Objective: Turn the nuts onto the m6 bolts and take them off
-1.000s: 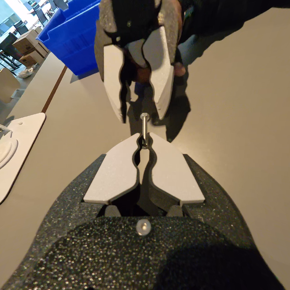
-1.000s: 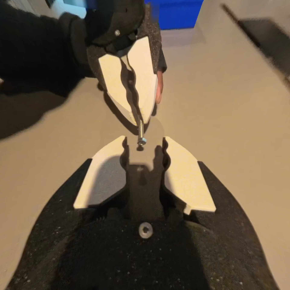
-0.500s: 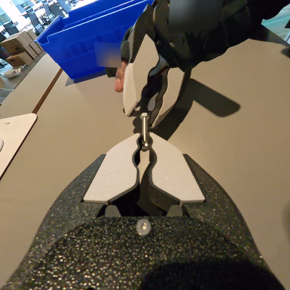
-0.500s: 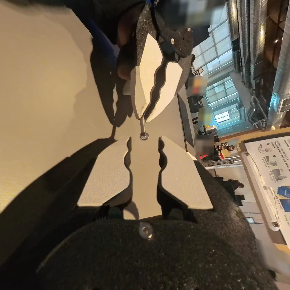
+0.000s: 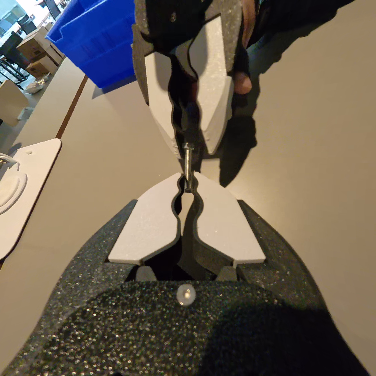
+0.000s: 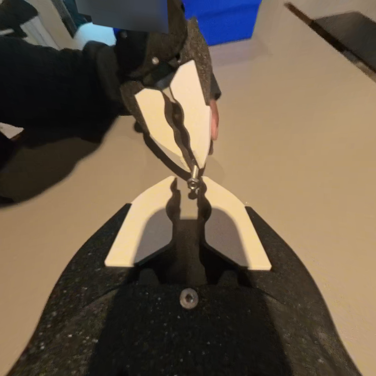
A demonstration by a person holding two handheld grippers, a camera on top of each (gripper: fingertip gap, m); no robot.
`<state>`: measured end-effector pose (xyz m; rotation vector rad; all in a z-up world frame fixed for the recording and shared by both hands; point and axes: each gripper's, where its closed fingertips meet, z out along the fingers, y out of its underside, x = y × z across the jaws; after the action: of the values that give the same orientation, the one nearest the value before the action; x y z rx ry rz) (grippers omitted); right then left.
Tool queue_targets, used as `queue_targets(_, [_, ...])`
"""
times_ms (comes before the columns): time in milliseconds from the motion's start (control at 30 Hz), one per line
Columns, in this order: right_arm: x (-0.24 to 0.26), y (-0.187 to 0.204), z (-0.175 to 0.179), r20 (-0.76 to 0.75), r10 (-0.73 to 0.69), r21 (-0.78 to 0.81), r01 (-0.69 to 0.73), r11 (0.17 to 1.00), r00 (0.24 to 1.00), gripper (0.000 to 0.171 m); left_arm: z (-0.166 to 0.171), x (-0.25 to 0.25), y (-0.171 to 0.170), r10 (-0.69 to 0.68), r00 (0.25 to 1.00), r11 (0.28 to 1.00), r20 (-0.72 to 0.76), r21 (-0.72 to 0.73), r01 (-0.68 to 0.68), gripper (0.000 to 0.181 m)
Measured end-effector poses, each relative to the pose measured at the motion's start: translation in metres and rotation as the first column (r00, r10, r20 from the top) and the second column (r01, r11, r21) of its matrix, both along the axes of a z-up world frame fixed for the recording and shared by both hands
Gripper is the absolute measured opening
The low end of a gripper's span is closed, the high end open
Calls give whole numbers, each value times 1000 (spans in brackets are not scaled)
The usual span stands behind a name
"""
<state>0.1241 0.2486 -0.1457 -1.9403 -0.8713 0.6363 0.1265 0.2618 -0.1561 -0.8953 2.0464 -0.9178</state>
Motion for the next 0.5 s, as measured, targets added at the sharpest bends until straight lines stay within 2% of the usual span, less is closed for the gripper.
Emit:
queue_targets(133, [5, 3, -5, 233, 3, 258, -65, 964, 972, 41, 2, 0, 1, 1, 1000, 1000, 5, -17, -1, 5])
queue_targets(200, [6, 4, -7, 334, -27, 368, -104, 924, 942, 41, 3, -1, 1, 0, 1000, 1000, 7, -25, 0, 5])
queue_targets(333, [9, 8, -13, 499, -102, 487, -182, 854, 861, 41, 4, -2, 0, -6, 1000, 999, 3, -37, 6, 5])
queue_targets(500, [13, 10, -7, 593, -202, 611, -273, 743, 780, 38, 2, -3, -1, -16, 1000, 999, -14, -39, 15, 5])
